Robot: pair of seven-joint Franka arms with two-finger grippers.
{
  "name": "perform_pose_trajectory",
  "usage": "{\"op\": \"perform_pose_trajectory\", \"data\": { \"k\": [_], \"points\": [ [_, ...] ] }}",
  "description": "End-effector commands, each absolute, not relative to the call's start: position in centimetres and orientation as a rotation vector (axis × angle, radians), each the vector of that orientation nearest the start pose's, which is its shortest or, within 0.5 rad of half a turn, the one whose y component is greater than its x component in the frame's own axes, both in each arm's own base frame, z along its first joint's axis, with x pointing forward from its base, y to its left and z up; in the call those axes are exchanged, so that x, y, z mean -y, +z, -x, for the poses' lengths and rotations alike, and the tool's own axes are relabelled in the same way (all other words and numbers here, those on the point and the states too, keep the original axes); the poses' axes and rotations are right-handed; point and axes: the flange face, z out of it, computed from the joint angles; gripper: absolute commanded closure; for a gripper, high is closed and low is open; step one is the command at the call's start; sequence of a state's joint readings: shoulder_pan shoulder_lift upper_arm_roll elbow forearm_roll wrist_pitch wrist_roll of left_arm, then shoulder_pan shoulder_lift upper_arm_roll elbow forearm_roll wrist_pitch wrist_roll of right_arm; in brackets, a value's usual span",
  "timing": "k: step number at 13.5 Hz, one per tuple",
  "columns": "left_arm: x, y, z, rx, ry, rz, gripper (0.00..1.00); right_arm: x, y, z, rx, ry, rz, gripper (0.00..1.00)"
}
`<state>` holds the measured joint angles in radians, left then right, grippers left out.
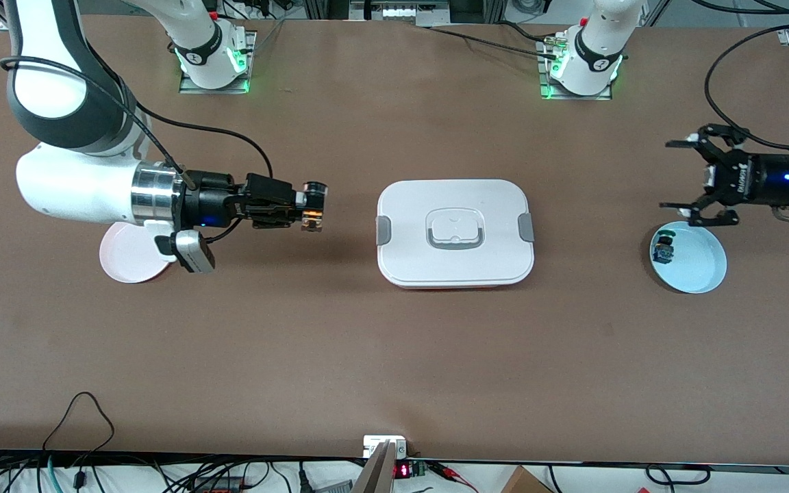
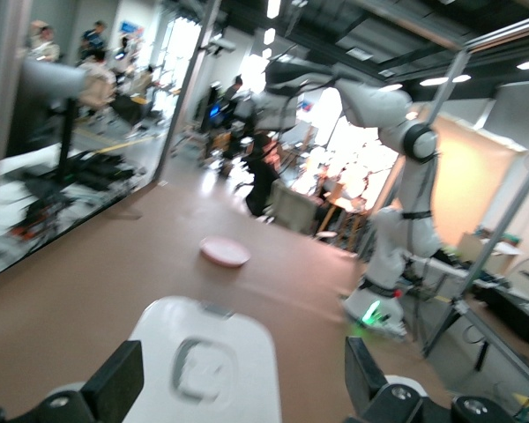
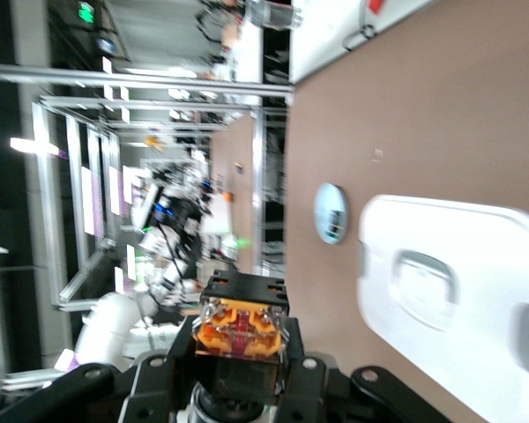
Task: Transfer orange switch to right arm and place
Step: 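Carry the switch with the right gripper while the left gripper withdraws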
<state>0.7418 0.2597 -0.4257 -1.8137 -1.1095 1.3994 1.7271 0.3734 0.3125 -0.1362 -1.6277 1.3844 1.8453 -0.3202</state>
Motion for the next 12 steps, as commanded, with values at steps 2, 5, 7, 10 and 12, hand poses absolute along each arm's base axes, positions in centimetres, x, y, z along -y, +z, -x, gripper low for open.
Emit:
{"op": "perform_pose_trajectory", "data": {
  "k": [2, 5, 7, 10, 12],
  "points": [
    [-9.7, 47.0, -57.3, 1.218, 0.771, -1.738, 0.0, -18.3, 48.4, -60.8, 0.145, 0.119, 2.005, 1.0],
    [-11.0, 48.7, -57.1, 1.339, 0.719, -1.955, 0.0, -13.5, 46.5, -59.7, 0.205, 0.191, 2.162, 1.0],
    [-11.1, 49.7, -57.1, 1.356, 0.636, -2.108, 0.0, -11.2, 45.4, -59.5, 0.29, 0.21, 2.305, 1.0],
    [-11.5, 51.5, -57.1, 1.29, 0.447, -2.436, 0.0, -8.7, 44.4, -58.9, 0.516, 0.252, 2.547, 1.0],
    [-11.0, 53.9, -57.5, 1.189, 0.328, -2.64, 0.0, -7.3, 43.2, -58.6, 0.679, 0.288, 2.617, 1.0]
  ]
}}
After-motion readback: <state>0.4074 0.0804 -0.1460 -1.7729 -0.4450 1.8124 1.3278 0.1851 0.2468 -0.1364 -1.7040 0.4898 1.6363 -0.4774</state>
